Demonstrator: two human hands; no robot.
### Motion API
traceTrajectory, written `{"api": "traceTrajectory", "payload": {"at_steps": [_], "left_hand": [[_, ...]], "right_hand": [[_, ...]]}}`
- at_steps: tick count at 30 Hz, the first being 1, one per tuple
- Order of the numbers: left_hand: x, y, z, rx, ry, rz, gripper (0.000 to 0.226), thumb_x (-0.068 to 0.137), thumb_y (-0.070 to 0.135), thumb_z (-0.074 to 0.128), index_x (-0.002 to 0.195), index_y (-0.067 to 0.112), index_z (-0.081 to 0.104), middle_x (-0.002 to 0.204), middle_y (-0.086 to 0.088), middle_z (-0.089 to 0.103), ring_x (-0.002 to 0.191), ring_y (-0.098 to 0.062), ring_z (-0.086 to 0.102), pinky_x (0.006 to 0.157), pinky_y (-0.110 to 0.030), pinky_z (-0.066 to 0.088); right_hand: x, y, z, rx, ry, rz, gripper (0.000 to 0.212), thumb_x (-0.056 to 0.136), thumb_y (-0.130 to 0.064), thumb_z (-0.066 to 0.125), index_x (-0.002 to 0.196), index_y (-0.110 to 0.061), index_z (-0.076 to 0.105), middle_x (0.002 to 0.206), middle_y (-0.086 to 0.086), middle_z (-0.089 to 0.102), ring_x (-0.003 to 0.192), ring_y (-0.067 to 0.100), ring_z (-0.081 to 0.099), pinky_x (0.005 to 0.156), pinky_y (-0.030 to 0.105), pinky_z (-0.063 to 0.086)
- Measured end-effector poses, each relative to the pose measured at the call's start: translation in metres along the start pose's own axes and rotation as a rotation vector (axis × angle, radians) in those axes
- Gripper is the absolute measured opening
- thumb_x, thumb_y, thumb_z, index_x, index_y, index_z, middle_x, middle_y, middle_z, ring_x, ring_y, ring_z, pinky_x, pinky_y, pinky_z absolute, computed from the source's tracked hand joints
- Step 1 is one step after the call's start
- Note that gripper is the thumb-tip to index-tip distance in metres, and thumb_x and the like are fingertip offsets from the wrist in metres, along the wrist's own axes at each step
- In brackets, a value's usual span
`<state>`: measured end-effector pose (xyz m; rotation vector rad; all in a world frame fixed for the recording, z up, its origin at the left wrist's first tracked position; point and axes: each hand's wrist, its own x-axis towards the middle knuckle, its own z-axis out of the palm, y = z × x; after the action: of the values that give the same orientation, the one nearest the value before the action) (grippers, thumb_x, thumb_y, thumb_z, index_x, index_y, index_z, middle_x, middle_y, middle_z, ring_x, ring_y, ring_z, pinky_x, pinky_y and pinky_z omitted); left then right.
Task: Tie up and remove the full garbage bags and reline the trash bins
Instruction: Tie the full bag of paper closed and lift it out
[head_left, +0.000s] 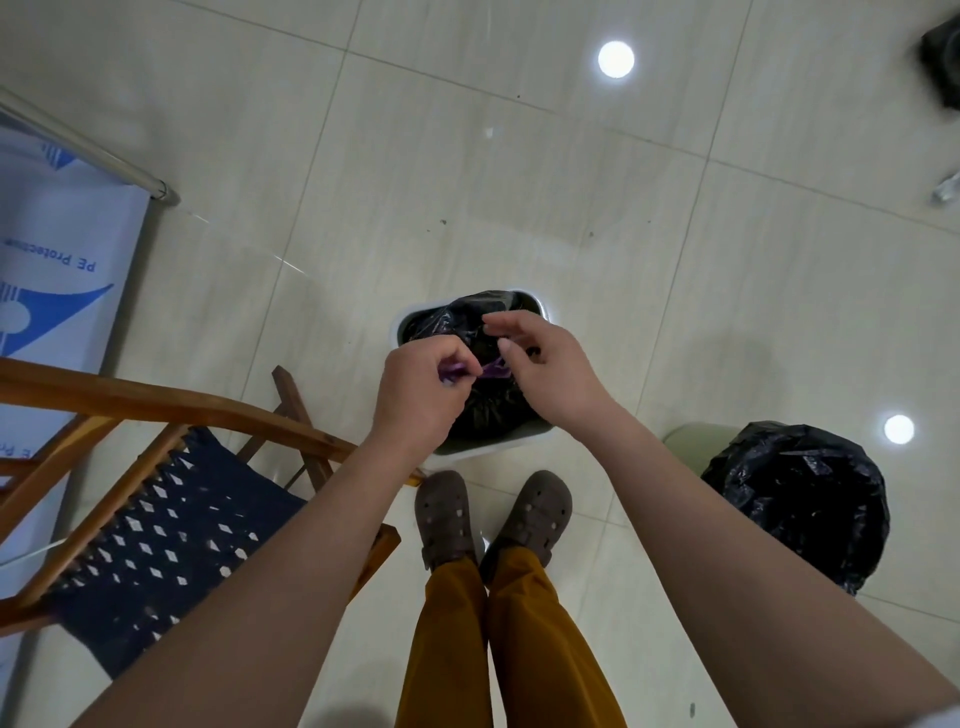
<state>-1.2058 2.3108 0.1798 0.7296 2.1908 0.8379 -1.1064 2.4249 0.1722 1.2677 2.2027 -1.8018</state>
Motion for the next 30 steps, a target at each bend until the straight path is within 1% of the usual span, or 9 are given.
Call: {"api": "traceTrajectory", "payload": {"at_steps": [4, 9, 13, 15, 18, 23, 25, 27, 30], "left_hand": [[-0.002, -0.006, 0.002, 0.062, 0.095, 0.052, 0.016, 0.082, -0.001, 0.069, 0.083, 0.015, 0.069, 0.081, 0.007, 0.065, 0.077, -0.001, 0.060, 0.068, -0.005, 0.047], [-0.005, -0.006, 0.011, 0.086, 0.187, 0.187, 0.017, 0.079, -0.008, 0.068, 0.080, 0.009, 0.064, 0.079, 0.001, 0.061, 0.073, -0.010, 0.058, 0.066, -0.012, 0.049], [-0.006, -0.003, 0.016, 0.038, 0.249, 0.222, 0.014, 0.080, -0.006, 0.069, 0.079, 0.007, 0.061, 0.080, 0.002, 0.058, 0.071, -0.007, 0.054, 0.068, -0.012, 0.048], [-0.005, -0.003, 0.016, 0.008, 0.263, 0.201, 0.014, 0.081, -0.004, 0.068, 0.080, 0.008, 0.061, 0.080, 0.004, 0.057, 0.072, -0.003, 0.054, 0.069, -0.007, 0.045], [-0.003, -0.003, 0.015, -0.069, 0.247, 0.125, 0.010, 0.084, 0.001, 0.069, 0.083, 0.009, 0.064, 0.081, 0.004, 0.062, 0.075, -0.003, 0.060, 0.069, -0.007, 0.047], [-0.005, -0.008, 0.010, -0.176, 0.207, -0.015, 0.011, 0.079, 0.011, 0.077, 0.085, 0.019, 0.073, 0.079, 0.015, 0.067, 0.080, 0.004, 0.065, 0.072, -0.007, 0.050], [-0.004, -0.012, 0.008, -0.179, 0.211, -0.070, 0.012, 0.079, 0.012, 0.077, 0.083, 0.022, 0.072, 0.077, 0.017, 0.067, 0.078, 0.007, 0.063, 0.069, -0.005, 0.049], [-0.005, -0.020, 0.005, -0.168, 0.223, -0.141, 0.016, 0.080, 0.010, 0.076, 0.077, 0.024, 0.069, 0.075, 0.015, 0.066, 0.075, 0.009, 0.061, 0.063, -0.002, 0.046], [-0.009, -0.037, -0.001, -0.042, 0.198, -0.258, 0.022, 0.082, 0.010, 0.074, 0.074, 0.027, 0.063, 0.073, 0.014, 0.062, 0.070, 0.007, 0.060, 0.052, -0.002, 0.042]], "right_hand": [[0.007, -0.003, 0.002, -0.137, -0.164, 0.050, 0.023, 0.100, -0.019, 0.049, 0.110, -0.011, 0.068, 0.101, 0.002, 0.071, 0.096, 0.014, 0.065, 0.088, 0.025, 0.050], [0.008, -0.002, 0.005, -0.176, -0.155, 0.049, 0.026, 0.101, -0.023, 0.049, 0.078, -0.014, 0.059, 0.075, -0.006, 0.061, 0.067, 0.003, 0.053, 0.061, 0.012, 0.037], [0.005, -0.004, 0.008, -0.126, -0.188, 0.057, 0.050, 0.104, -0.028, 0.042, 0.054, -0.019, 0.045, 0.044, -0.011, 0.041, 0.043, 0.003, 0.039, 0.050, 0.017, 0.028], [0.001, -0.006, 0.010, -0.028, -0.206, 0.086, 0.047, 0.104, -0.033, 0.040, 0.066, -0.015, 0.060, 0.058, -0.012, 0.058, 0.055, -0.001, 0.051, 0.057, 0.015, 0.037], [-0.002, -0.004, 0.016, 0.341, -0.173, 0.211, 0.026, 0.101, -0.032, 0.050, 0.106, -0.018, 0.071, 0.100, -0.006, 0.072, 0.090, -0.005, 0.064, 0.072, 0.009, 0.048], [-0.003, 0.001, 0.018, 0.645, -0.076, 0.384, 0.016, 0.099, -0.018, 0.054, 0.094, -0.016, 0.069, 0.089, -0.004, 0.072, 0.073, -0.006, 0.067, 0.056, 0.005, 0.046], [-0.002, 0.005, 0.018, 0.661, -0.006, 0.454, 0.017, 0.099, -0.018, 0.054, 0.091, -0.017, 0.069, 0.091, -0.002, 0.071, 0.077, 0.000, 0.069, 0.055, 0.008, 0.048], [0.002, 0.012, 0.012, 0.668, 0.125, 0.538, 0.013, 0.097, -0.019, 0.058, 0.091, -0.016, 0.070, 0.093, 0.001, 0.071, 0.083, 0.007, 0.068, 0.060, 0.015, 0.050], [0.012, 0.031, -0.006, 0.625, 0.383, 0.649, 0.008, 0.092, -0.015, 0.064, 0.087, -0.011, 0.067, 0.074, -0.002, 0.064, 0.056, 0.003, 0.063, 0.051, 0.011, 0.047]]}}
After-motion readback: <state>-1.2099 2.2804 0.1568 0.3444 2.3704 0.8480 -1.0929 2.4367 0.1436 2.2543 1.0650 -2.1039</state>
